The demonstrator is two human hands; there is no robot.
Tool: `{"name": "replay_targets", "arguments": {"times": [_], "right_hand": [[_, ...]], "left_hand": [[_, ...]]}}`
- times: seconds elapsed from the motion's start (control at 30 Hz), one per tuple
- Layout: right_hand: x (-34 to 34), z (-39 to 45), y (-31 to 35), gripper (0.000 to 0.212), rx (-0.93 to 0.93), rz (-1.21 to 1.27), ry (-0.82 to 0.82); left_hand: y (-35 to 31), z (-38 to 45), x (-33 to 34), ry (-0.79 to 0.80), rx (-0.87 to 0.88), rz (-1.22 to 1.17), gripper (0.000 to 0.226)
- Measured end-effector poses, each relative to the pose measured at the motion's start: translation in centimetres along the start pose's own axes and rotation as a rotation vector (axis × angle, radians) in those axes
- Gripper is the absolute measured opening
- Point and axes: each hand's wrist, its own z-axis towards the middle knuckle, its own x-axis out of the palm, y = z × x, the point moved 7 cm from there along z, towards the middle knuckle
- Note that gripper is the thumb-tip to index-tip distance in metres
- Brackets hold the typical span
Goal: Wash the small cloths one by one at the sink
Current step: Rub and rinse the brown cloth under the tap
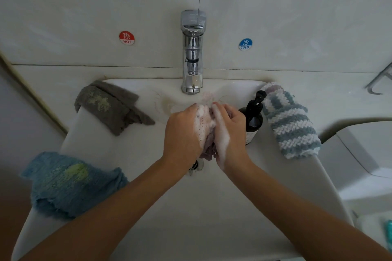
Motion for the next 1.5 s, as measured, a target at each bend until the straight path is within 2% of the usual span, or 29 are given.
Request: {"name": "replay_targets", "arguments": {"times": [0.17,0.27,0.33,0.43,0.5,0.6,0.73,0.8,0.83,0.9,0.93,1.0,1.07,1.17,1.23,1.3,1.37,1.43,1.5], "right_hand": [[-0.1,0.1,0.2,0.036,-0.015,-0.008,-0.008],[-0.5,0.4,0.3,0.042,-0.018,-0.022,-0.012],[-0.8,0.5,0.7,0.037,-0.033,-0.016,-0.023],[-0.7,0.2,0.5,0.042,-0.021,0.02,-0.027],[-0.1,-0.4,0.1,0.051,0.015,0.028,-0.002],[0.8,-1.3,0.2,0.042,-0.012,0.008,0.02],[0.9,-1.1,0.5,0.034,-0.043,-0.008,0.01],[0.2,-0.4,0.7,0.035,-0.029,0.001,-0.027],[-0.2,0.1,0.9,0.036,-0.026,0.018,-0.043],[-0.6,0.6,0.9,0.038,-0.013,0.059,-0.04],[-0.5,0.6,0.7,0.039,-0.004,0.073,-0.026],[0.0,-0.2,-0.1,0.038,0.002,0.058,0.004],[1.0,-1.3,-0.7,0.03,-0.013,0.006,0.053],[2.0,-1.6,-0.4,0.038,-0.064,-0.051,0.105],[1.8,-0.7,0.7,0.04,-0.083,-0.026,0.088],[0.9,0.5,1.3,0.043,-0.066,0.029,0.062],[0.3,0.7,0.8,0.038,-0.043,0.058,0.039],[0.3,-0.1,-0.1,0.037,-0.015,0.007,0.035],[1.0,-1.3,-0.9,0.04,-0.016,-0.054,0.06]], "left_hand": [[-0.3,-0.3,0.1,0.064,-0.09,-0.128,0.043],[-1.3,-0.8,-0.1,0.006,-0.062,-0.241,0.049],[-1.9,-1.2,-0.3,-0.045,0.005,-0.23,0.045],[-1.0,-1.0,0.6,-0.013,-0.058,-0.234,0.037],[-0.5,-0.5,-0.2,-0.067,-0.066,-0.18,0.028],[0.9,0.5,-0.7,-0.12,-0.109,-0.082,0.027],[1.5,0.4,-0.3,-0.068,-0.179,-0.07,0.028],[0.8,-0.9,0.6,-0.012,-0.183,-0.18,0.02],[0.2,-1.6,0.8,-0.005,-0.2,-0.317,0.027],[-1.0,-2.6,0.5,-0.017,-0.211,-0.554,0.066],[-1.3,-2.8,0.4,-0.042,-0.197,-0.584,0.065],[-0.8,-1.9,-0.2,-0.047,-0.227,-0.534,0.022],[0.9,-0.4,-1.1,-0.13,-0.306,-0.429,0.04],[2.5,0.2,-1.3,-0.118,-0.369,-0.361,0.048],[1.8,-1.2,-0.6,-0.041,-0.368,-0.308,0.042],[0.4,-2.7,0.9,0.056,-0.322,-0.362,0.028],[-0.1,-2.9,1.8,0.065,-0.322,-0.387,0.029],[0.4,-1.6,0.8,-0.022,-0.307,-0.258,0.037],[1.4,-0.4,-0.9,-0.159,-0.274,-0.269,0.042]]}}
